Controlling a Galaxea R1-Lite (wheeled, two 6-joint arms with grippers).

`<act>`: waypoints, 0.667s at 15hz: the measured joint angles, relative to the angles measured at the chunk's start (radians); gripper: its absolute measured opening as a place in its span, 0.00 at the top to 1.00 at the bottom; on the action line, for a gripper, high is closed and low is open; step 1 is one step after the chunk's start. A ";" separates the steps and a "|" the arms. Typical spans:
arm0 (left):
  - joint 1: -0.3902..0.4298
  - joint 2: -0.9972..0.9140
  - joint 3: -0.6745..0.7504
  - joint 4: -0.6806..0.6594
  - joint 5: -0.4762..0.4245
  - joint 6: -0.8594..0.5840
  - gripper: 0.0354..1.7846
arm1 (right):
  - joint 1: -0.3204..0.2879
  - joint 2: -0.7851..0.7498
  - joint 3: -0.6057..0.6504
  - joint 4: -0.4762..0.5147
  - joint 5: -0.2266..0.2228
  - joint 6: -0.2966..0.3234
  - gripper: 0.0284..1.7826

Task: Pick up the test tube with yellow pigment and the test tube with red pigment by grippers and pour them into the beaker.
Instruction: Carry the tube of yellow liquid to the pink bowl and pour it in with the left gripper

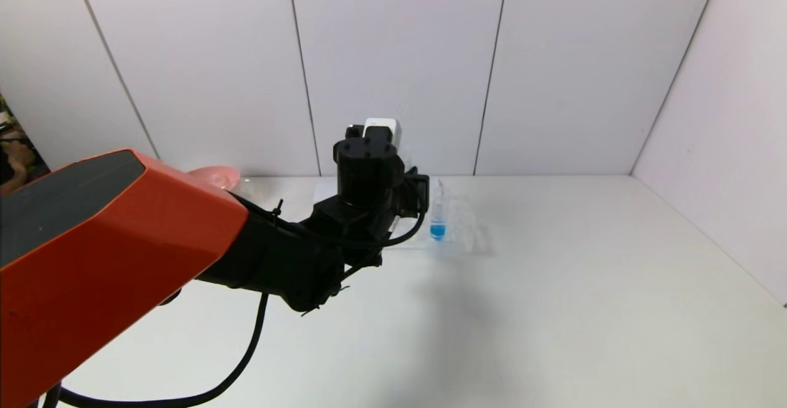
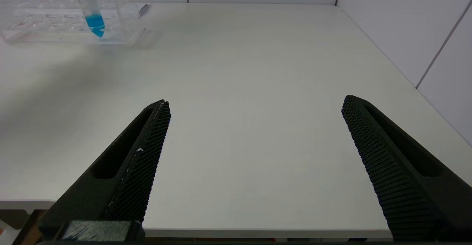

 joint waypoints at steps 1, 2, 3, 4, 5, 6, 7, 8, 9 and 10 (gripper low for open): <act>-0.001 -0.009 0.001 0.000 0.002 0.001 0.77 | 0.000 0.000 0.000 0.000 0.000 0.000 0.05; 0.000 -0.016 0.003 0.001 0.006 0.002 0.77 | 0.000 0.000 0.000 0.000 0.000 0.000 0.05; 0.002 -0.024 0.003 0.000 0.007 0.004 0.77 | 0.000 0.000 0.000 0.000 0.000 0.000 0.05; 0.002 -0.030 0.004 0.001 0.008 0.004 0.77 | 0.000 0.000 0.000 0.000 0.000 0.000 0.05; 0.001 -0.039 0.005 0.000 0.009 0.007 0.77 | 0.000 0.000 0.000 0.000 0.000 0.000 0.05; 0.001 -0.047 0.008 0.000 0.009 0.017 0.77 | 0.000 0.000 0.000 0.000 0.000 0.000 0.05; 0.005 -0.056 0.011 0.001 0.009 0.026 0.77 | 0.000 0.000 0.000 0.000 0.000 0.000 0.05; 0.007 -0.066 0.016 0.006 0.009 0.030 0.77 | 0.000 0.000 0.000 0.000 0.000 0.000 0.05; 0.008 -0.078 0.021 0.013 0.010 0.031 0.77 | 0.000 0.000 0.000 0.000 0.000 0.000 0.05; 0.010 -0.090 0.024 0.020 0.009 0.036 0.77 | 0.000 0.000 0.000 0.000 0.000 0.000 0.05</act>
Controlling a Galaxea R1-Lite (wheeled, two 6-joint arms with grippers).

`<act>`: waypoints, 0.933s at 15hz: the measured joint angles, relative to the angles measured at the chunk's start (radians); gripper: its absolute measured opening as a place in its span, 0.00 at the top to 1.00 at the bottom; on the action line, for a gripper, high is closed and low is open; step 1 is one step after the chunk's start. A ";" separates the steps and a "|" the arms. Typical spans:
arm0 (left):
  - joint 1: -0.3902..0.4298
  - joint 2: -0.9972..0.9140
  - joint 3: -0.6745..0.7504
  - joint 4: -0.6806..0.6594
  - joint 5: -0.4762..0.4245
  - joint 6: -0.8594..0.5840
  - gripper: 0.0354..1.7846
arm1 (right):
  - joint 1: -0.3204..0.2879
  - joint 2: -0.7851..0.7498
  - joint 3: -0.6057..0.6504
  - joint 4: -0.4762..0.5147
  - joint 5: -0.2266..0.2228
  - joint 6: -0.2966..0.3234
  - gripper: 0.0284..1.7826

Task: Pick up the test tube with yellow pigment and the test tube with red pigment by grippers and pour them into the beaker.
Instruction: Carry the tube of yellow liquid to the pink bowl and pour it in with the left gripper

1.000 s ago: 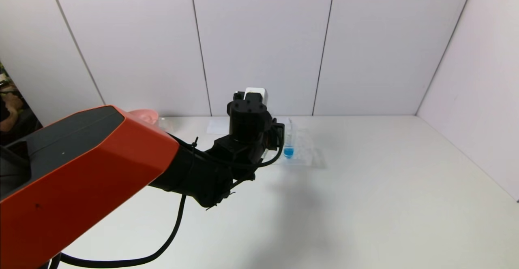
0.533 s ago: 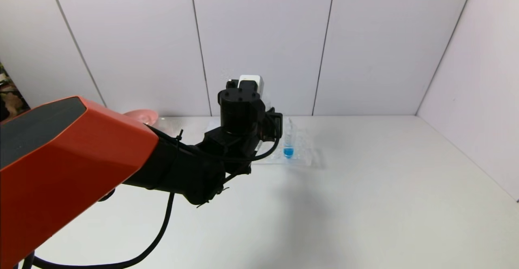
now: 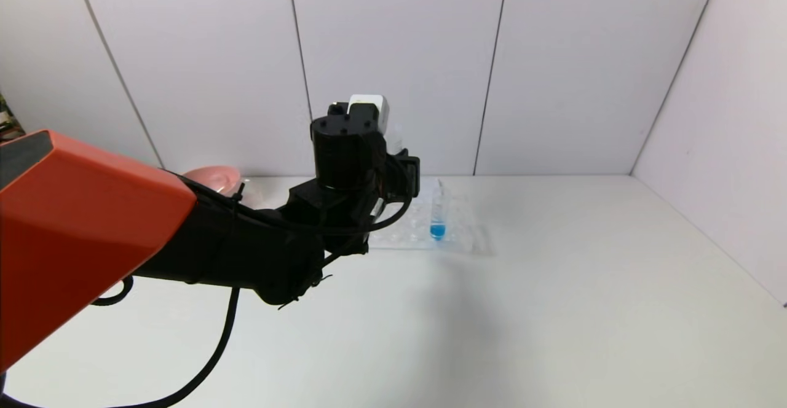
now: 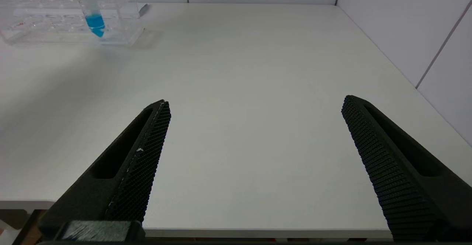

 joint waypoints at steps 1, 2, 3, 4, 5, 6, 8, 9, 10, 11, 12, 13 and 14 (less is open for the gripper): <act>0.004 -0.013 0.004 0.007 0.000 0.012 0.77 | 0.000 0.000 0.000 0.000 0.000 0.000 0.05; 0.012 -0.026 0.006 0.011 0.000 0.030 0.77 | 0.000 0.000 0.000 0.000 0.000 0.000 0.05; 0.022 -0.043 0.010 0.015 -0.001 0.047 0.77 | 0.000 0.000 0.000 0.000 0.000 0.000 0.05; 0.030 -0.062 0.013 0.021 -0.001 0.063 0.77 | 0.000 0.000 0.000 0.000 0.000 0.000 0.05; 0.040 -0.082 0.018 0.039 -0.001 0.072 0.77 | 0.000 0.000 0.000 0.000 0.000 0.000 0.05; 0.053 -0.106 0.024 0.059 -0.001 0.083 0.77 | 0.000 0.000 0.000 0.000 0.000 0.000 0.05; 0.085 -0.155 0.040 0.109 -0.001 0.101 0.77 | 0.000 0.000 0.000 0.000 0.000 0.000 0.05; 0.105 -0.181 0.046 0.130 -0.001 0.105 0.77 | 0.000 0.000 0.000 0.000 0.000 0.000 0.05; 0.130 -0.207 0.054 0.144 -0.001 0.109 0.77 | 0.000 0.000 0.000 0.000 0.000 0.000 0.05; 0.152 -0.229 0.062 0.147 -0.001 0.117 0.77 | 0.000 0.000 0.000 0.000 0.000 0.000 0.05; 0.174 -0.248 0.071 0.149 -0.004 0.125 0.77 | 0.000 0.000 0.000 0.000 0.000 0.000 0.05; 0.196 -0.267 0.080 0.150 -0.010 0.128 0.77 | 0.000 0.000 0.000 0.000 0.000 0.000 0.05; 0.216 -0.283 0.088 0.152 -0.014 0.130 0.77 | 0.000 0.000 0.000 0.000 0.000 0.000 0.05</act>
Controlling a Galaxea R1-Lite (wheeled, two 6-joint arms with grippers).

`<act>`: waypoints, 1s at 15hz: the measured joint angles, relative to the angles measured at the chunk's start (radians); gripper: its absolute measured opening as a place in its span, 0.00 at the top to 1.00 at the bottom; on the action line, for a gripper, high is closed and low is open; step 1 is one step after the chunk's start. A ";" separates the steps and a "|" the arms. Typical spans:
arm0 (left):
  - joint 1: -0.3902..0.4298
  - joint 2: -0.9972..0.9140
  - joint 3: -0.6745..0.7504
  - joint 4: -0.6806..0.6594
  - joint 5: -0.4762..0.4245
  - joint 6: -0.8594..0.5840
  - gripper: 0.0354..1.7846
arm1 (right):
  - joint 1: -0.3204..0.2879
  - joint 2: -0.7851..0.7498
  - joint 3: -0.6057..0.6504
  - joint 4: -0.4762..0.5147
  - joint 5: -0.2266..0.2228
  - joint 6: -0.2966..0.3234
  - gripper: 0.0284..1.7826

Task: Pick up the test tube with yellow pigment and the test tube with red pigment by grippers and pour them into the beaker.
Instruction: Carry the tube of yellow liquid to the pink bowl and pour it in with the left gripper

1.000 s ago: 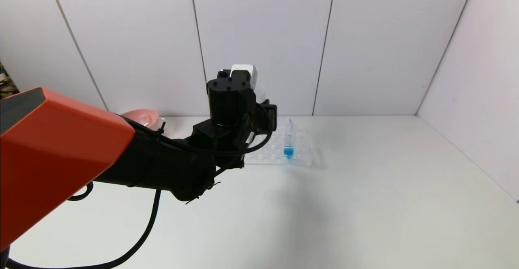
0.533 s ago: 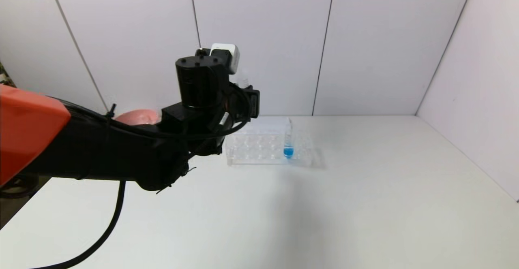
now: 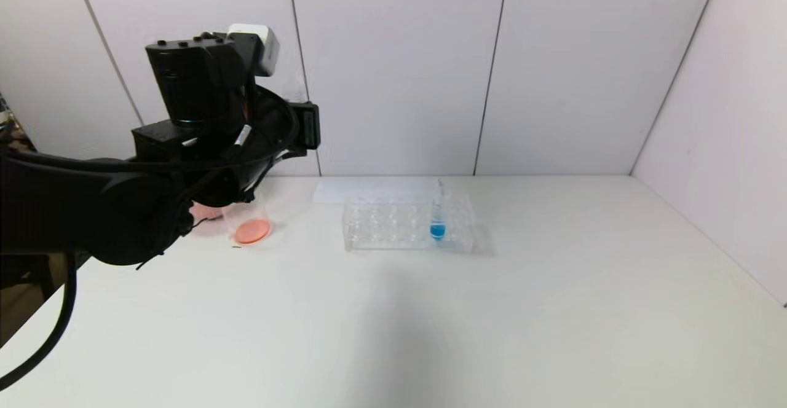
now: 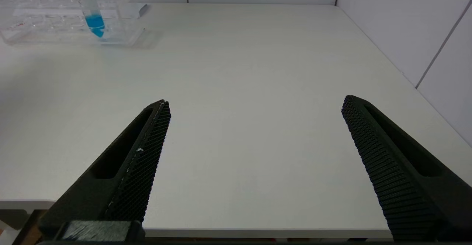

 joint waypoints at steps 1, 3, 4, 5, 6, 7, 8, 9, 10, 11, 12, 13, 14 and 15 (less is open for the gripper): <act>0.021 -0.017 0.008 0.010 -0.004 0.004 0.77 | 0.000 0.000 0.000 0.000 0.000 0.000 0.05; 0.061 -0.051 0.024 0.051 -0.029 0.018 0.77 | 0.000 0.000 0.000 0.000 0.000 0.000 0.05; 0.086 -0.068 0.032 0.069 -0.055 0.020 0.77 | 0.000 0.000 0.000 0.000 0.000 0.000 0.05; 0.113 -0.084 0.039 0.077 -0.081 0.022 0.77 | 0.000 0.000 0.000 0.000 0.000 0.000 0.05; 0.137 -0.096 0.045 0.082 -0.097 0.023 0.77 | 0.000 0.000 0.000 0.000 0.000 0.000 0.05; 0.159 -0.106 0.050 0.086 -0.113 0.023 0.77 | 0.000 0.000 0.000 0.000 0.001 0.000 0.05; 0.186 -0.114 0.056 0.088 -0.131 0.025 0.77 | 0.000 0.000 0.000 0.000 0.000 0.000 0.05; 0.208 -0.122 0.061 0.088 -0.147 0.032 0.77 | 0.000 0.000 0.000 0.000 0.001 0.000 0.05; 0.229 -0.129 0.066 0.090 -0.156 0.037 0.77 | 0.000 0.000 0.000 0.000 0.000 0.000 0.05; 0.255 -0.134 0.068 0.092 -0.164 0.041 0.77 | 0.000 0.000 0.000 0.000 0.000 0.000 0.05; 0.280 -0.136 0.071 0.092 -0.179 0.042 0.77 | 0.000 0.000 0.000 0.000 0.001 0.000 0.05; 0.306 -0.139 0.073 0.092 -0.203 0.042 0.77 | 0.000 0.000 0.000 0.000 0.000 0.000 0.05; 0.334 -0.139 0.075 0.092 -0.230 0.042 0.77 | 0.000 0.000 0.000 0.000 0.001 0.000 0.05; 0.359 -0.139 0.077 0.092 -0.249 0.042 0.77 | 0.000 0.000 0.000 0.000 0.001 0.000 0.05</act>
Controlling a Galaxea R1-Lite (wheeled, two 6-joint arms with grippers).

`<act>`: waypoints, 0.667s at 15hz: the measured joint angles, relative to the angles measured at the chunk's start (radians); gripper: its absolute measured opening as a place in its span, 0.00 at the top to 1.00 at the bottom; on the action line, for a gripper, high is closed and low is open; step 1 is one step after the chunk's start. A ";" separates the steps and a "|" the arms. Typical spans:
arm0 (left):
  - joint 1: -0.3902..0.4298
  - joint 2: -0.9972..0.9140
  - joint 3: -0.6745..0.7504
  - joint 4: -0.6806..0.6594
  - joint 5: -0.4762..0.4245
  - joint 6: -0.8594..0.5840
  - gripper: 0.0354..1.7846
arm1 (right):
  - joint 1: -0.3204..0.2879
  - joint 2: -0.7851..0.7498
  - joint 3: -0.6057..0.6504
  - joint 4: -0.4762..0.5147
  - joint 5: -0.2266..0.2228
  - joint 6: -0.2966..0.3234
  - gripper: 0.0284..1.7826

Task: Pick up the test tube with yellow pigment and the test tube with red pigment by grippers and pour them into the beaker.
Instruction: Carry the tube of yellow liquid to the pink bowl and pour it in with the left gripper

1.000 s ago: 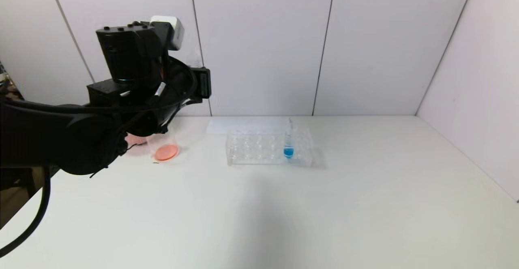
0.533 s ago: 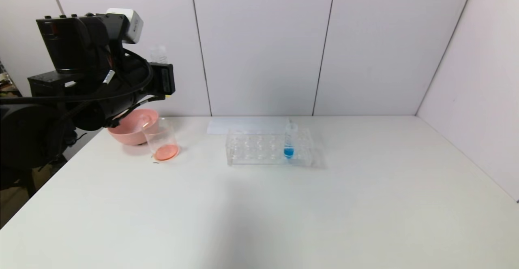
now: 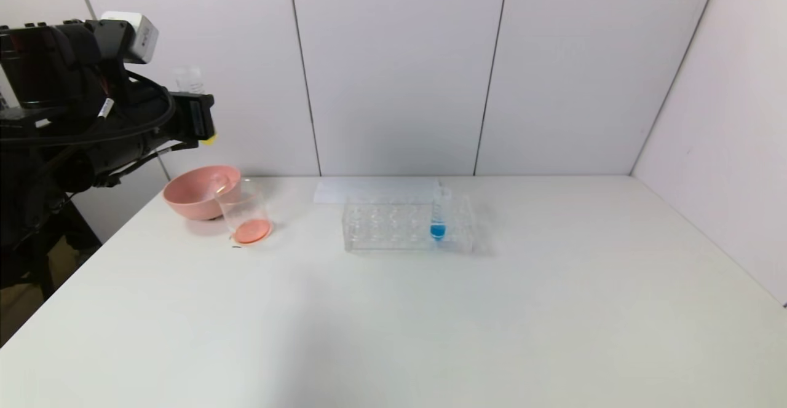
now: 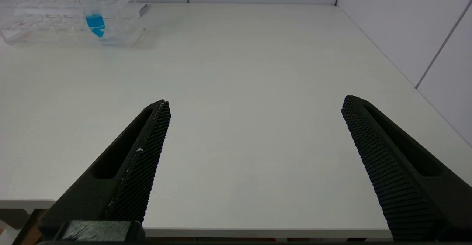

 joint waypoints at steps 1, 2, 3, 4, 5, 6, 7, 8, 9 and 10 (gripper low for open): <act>0.023 0.001 0.001 0.000 -0.011 0.002 0.77 | 0.000 0.000 0.000 0.000 0.000 0.000 0.05; 0.050 0.003 0.001 0.000 -0.022 0.008 0.77 | 0.000 0.000 0.000 0.000 0.000 0.000 0.05; 0.073 0.005 0.003 -0.001 -0.030 0.013 0.77 | 0.000 0.000 0.000 0.000 0.000 0.000 0.05; 0.092 0.007 0.007 0.000 -0.041 0.016 0.77 | 0.000 0.000 0.000 0.000 -0.001 0.000 0.05; 0.113 0.009 0.011 0.000 -0.055 0.017 0.77 | 0.000 0.000 0.000 0.000 0.000 0.000 0.05; 0.129 0.010 0.014 -0.001 -0.072 0.017 0.77 | 0.000 0.000 0.000 0.000 0.000 0.000 0.05; 0.153 0.012 0.018 0.000 -0.103 0.017 0.77 | 0.000 0.000 0.000 0.000 0.000 0.000 0.05; 0.180 0.014 0.020 0.001 -0.139 0.015 0.77 | 0.000 0.000 0.000 0.000 0.000 0.000 0.05; 0.205 0.019 0.021 0.000 -0.160 0.015 0.77 | 0.000 0.000 0.000 0.000 0.000 0.000 0.05; 0.229 0.026 0.021 0.001 -0.169 0.016 0.77 | 0.000 0.000 0.000 0.000 0.000 0.000 0.05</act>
